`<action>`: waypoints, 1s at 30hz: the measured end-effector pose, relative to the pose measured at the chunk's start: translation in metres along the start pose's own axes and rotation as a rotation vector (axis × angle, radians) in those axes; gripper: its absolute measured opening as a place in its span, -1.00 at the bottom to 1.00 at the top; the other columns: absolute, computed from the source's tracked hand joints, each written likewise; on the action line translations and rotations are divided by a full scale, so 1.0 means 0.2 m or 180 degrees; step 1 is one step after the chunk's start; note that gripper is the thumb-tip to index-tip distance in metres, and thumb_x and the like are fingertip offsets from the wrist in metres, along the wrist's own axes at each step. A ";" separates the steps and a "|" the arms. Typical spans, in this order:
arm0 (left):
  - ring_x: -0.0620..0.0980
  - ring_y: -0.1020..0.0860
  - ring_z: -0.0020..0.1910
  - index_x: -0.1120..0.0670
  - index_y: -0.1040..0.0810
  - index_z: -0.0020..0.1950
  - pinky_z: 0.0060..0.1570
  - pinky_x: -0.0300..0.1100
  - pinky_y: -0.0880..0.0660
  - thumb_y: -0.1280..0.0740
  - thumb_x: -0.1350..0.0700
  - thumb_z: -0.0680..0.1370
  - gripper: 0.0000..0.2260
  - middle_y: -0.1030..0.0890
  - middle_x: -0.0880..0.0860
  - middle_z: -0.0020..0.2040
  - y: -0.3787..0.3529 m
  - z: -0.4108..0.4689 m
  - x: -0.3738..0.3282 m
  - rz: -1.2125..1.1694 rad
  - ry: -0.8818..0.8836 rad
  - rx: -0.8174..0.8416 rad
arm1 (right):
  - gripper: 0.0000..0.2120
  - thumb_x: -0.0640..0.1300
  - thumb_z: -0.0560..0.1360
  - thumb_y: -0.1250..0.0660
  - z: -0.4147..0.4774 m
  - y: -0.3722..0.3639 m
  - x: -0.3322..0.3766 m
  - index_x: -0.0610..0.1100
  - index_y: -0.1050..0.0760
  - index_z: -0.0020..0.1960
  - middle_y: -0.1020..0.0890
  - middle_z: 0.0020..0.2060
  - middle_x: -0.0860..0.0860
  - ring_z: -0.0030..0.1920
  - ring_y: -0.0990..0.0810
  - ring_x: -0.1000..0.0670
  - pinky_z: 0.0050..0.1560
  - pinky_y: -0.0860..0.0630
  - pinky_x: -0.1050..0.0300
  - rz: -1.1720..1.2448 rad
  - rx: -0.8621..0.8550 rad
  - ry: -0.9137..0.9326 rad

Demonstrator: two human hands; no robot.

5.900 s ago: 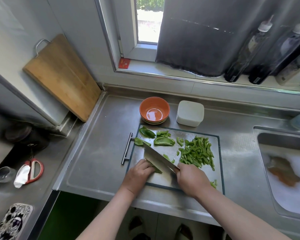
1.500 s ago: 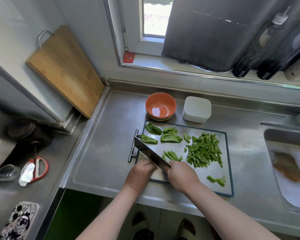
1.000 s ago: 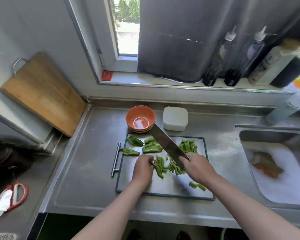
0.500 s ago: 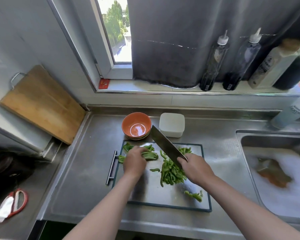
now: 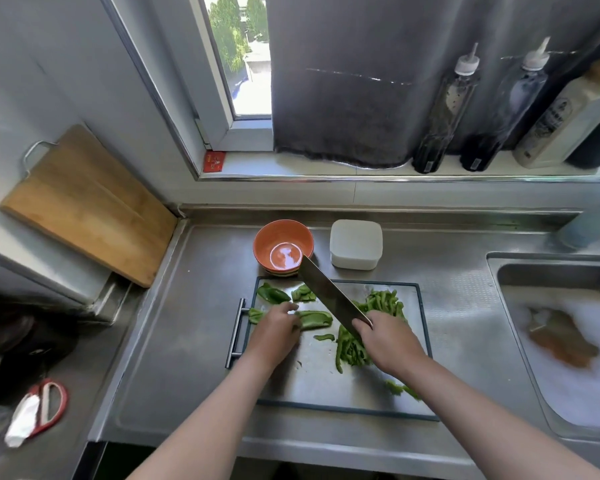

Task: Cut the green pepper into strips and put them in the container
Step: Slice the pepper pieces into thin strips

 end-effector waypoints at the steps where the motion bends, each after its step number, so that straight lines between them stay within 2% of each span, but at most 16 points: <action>1: 0.12 -0.60 0.09 0.17 -0.70 -0.15 0.02 -0.07 -0.58 -0.42 0.23 0.48 -0.93 -0.64 0.12 0.15 0.01 -0.02 0.00 -0.0054 -0.0053 0.0034 | -0.68 0.10 0.65 -0.18 0.00 -0.01 0.01 -0.02 -0.45 -0.21 -0.57 -0.32 0.03 -0.29 -0.55 -0.01 -0.32 -0.37 0.07 -0.0003 0.0002 0.0000; 4: 0.08 -0.58 0.01 0.15 -0.63 -0.18 -0.12 -0.13 -0.51 -0.38 0.22 0.45 -0.96 -0.64 0.07 0.00 0.04 -0.08 0.00 -0.0024 -0.0062 0.0181 | -0.69 0.11 0.65 -0.19 -0.02 -0.04 0.04 -0.03 -0.47 -0.18 -0.59 -0.31 0.03 -0.27 -0.57 -0.03 -0.28 -0.41 0.04 -0.0073 0.0019 0.0038; 8: 0.04 -0.50 -0.10 0.04 -0.48 -0.14 -0.22 -0.13 -0.46 -0.29 0.11 0.42 -0.95 -0.48 -0.04 -0.06 0.05 -0.18 0.04 0.0033 0.0184 0.0318 | -0.69 0.13 0.64 -0.18 -0.03 -0.08 0.08 -0.03 -0.45 -0.18 -0.59 -0.27 0.02 -0.23 -0.58 -0.06 -0.26 -0.43 0.03 -0.0158 0.0025 0.0058; 12: 0.00 -0.48 0.04 -0.05 -0.44 0.07 -0.13 -0.16 -0.43 -0.33 0.00 0.40 -0.74 -0.46 -0.08 0.07 0.09 -0.31 0.14 0.0223 0.0418 0.0406 | -0.70 0.13 0.64 -0.17 -0.06 -0.08 0.12 -0.02 -0.47 -0.15 -0.60 -0.26 0.02 -0.22 -0.59 -0.06 -0.22 -0.49 0.01 -0.0310 0.0035 0.0143; 16: 0.01 -0.50 0.06 -0.04 -0.53 0.14 -0.02 -0.13 -0.50 -0.33 -0.06 0.37 -0.64 -0.46 -0.06 0.08 0.09 -0.46 0.23 0.0195 0.0351 0.0190 | -0.69 0.13 0.64 -0.15 -0.12 -0.12 0.16 -0.04 -0.44 -0.15 -0.59 -0.26 0.02 -0.24 -0.56 -0.05 -0.32 -0.38 0.05 -0.0539 0.0113 0.0281; 18: 0.02 -0.51 0.03 0.05 -0.60 0.09 -0.01 -0.10 -0.54 -0.35 -0.03 0.40 -0.69 -0.50 -0.02 0.07 0.07 -0.50 0.22 0.0180 0.0067 -0.0113 | -0.71 0.11 0.65 -0.15 -0.16 -0.16 0.19 -0.03 -0.41 -0.15 -0.58 -0.25 0.02 -0.24 -0.55 -0.07 -0.31 -0.39 0.03 -0.0723 0.0179 0.0408; 21: 0.04 -0.53 -0.04 0.08 -0.65 0.00 -0.10 -0.07 -0.56 -0.30 0.03 0.48 -0.79 -0.55 0.01 -0.02 0.01 -0.51 0.13 0.0265 -0.0363 -0.0504 | -0.74 0.09 0.67 -0.10 -0.22 -0.24 0.21 -0.04 -0.36 -0.10 -0.59 -0.20 -0.02 -0.23 -0.52 -0.12 -0.30 -0.37 0.02 -0.1090 0.0196 0.0645; 25: 0.07 -0.59 -0.05 0.10 -0.68 0.01 -0.21 -0.07 -0.59 -0.29 0.11 0.53 -0.80 -0.63 0.04 -0.06 -0.08 -0.47 0.08 0.0270 -0.0408 -0.0600 | -0.79 0.08 0.67 -0.09 -0.26 -0.31 0.20 -0.04 -0.29 -0.04 -0.64 -0.10 -0.11 -0.15 -0.58 -0.20 -0.26 -0.38 0.01 -0.1387 0.0119 0.0834; 27: 0.06 -0.59 -0.03 0.09 -0.69 0.00 -0.21 -0.10 -0.60 -0.45 0.19 0.45 -0.85 -0.64 0.05 -0.06 -0.09 -0.45 0.09 0.0273 -0.0387 -0.0581 | -0.80 0.06 0.67 -0.08 -0.27 -0.33 0.19 -0.05 -0.28 -0.02 -0.63 -0.13 -0.11 -0.15 -0.60 -0.21 -0.26 -0.42 -0.01 -0.1478 0.0108 0.0887; 30: 0.01 -0.59 -0.04 0.04 -0.71 -0.01 -0.28 -0.19 -0.59 -0.61 0.27 0.26 -0.66 -0.65 0.02 -0.09 -0.08 -0.44 0.11 0.0347 -0.0498 -0.0487 | -0.85 0.01 0.68 -0.08 -0.29 -0.36 0.18 -0.06 -0.32 0.04 -0.62 -0.15 -0.10 -0.17 -0.59 -0.21 -0.25 -0.47 -0.04 -0.1545 0.0104 0.0972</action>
Point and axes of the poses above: each hand's wrist, its own z-axis towards the middle knuckle, its own y-axis out of the back of the hand, x = y × z, the point moved 2 cm from there along z, towards the middle knuckle
